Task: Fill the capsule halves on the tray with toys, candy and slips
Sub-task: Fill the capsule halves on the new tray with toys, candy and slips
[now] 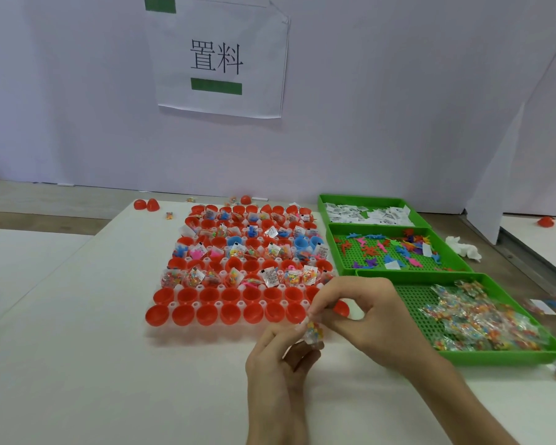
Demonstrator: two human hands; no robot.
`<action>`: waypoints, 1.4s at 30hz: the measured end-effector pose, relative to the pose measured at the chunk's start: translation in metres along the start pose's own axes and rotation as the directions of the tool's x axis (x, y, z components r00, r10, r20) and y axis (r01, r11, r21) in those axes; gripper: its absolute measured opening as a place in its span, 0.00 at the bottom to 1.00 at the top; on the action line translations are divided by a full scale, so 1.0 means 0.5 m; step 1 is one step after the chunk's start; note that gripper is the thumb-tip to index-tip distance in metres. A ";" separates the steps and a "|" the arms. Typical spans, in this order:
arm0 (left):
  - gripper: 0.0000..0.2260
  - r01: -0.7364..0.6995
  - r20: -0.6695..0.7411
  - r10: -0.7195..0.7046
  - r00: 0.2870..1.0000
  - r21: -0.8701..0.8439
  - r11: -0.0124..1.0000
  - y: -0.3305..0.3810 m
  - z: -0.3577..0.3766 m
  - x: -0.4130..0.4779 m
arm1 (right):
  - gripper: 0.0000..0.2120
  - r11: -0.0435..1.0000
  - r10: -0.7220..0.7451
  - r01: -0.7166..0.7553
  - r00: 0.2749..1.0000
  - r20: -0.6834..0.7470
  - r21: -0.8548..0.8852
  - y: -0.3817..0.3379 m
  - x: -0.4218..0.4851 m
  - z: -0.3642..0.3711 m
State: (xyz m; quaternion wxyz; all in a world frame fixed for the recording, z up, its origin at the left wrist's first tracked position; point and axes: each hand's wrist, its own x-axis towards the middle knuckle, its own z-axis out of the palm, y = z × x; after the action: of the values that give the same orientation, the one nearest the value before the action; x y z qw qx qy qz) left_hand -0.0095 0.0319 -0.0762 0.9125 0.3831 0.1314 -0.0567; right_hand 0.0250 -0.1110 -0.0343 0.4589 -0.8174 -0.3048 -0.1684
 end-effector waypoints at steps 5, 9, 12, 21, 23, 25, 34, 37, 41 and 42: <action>0.08 -0.038 0.037 0.038 0.999 -0.001 0.999 -0.006 0.000 0.003 | 0.04 0.978 -0.144 0.142 0.990 -0.001 -0.152 -0.001 0.002 0.007; 0.11 -0.082 0.056 0.083 0.995 -0.025 0.996 -0.011 0.003 0.001 | 0.03 0.908 -0.274 0.255 0.962 -0.012 -0.332 0.004 -0.001 0.016; 0.12 -0.116 0.043 0.116 0.992 0.002 0.993 -0.013 0.001 0.001 | 0.04 0.878 -0.312 0.287 0.950 -0.004 -0.383 0.009 -0.003 0.021; 0.03 -0.378 0.012 0.399 0.917 0.348 0.858 -0.019 -0.005 0.003 | 0.12 0.953 0.184 -0.225 0.962 0.202 0.201 0.011 -0.002 -0.021; 0.06 -0.367 0.031 0.382 0.924 0.360 0.858 -0.019 -0.004 0.002 | 0.13 0.951 0.206 -0.252 0.949 0.238 0.182 0.011 -0.001 -0.032; 0.09 -0.355 0.045 0.363 0.931 0.351 0.867 -0.020 -0.004 0.002 | 0.14 0.950 0.225 -0.269 0.942 0.247 0.159 0.011 0.002 -0.037; 0.12 -0.383 0.059 0.383 0.922 0.285 0.879 -0.019 -0.001 0.005 | 0.08 0.952 0.224 -0.258 0.954 0.200 0.163 0.013 0.001 -0.041; 0.05 -0.428 0.153 0.402 0.903 0.418 0.801 -0.023 0.007 -0.007 | 0.10 0.950 0.311 -0.308 0.950 -0.041 0.058 0.033 0.005 -0.064; 0.12 -0.519 0.329 0.417 0.847 0.681 0.517 -0.036 0.015 -0.021 | 0.09 0.904 0.357 -0.385 0.919 -0.168 -0.187 0.058 -0.001 -0.076; 0.12 -0.539 0.378 0.404 0.833 0.721 0.436 -0.041 0.017 -0.023 | 0.09 0.898 0.369 -0.392 0.918 -0.144 -0.201 0.059 -0.002 -0.073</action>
State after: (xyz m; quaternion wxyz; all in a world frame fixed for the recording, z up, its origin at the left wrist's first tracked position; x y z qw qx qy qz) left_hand -0.0232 0.0117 -0.0812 0.6226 0.7682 -0.0897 0.1189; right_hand 0.0436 -0.1544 -0.0350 0.4021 -0.8982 -0.0940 -0.1506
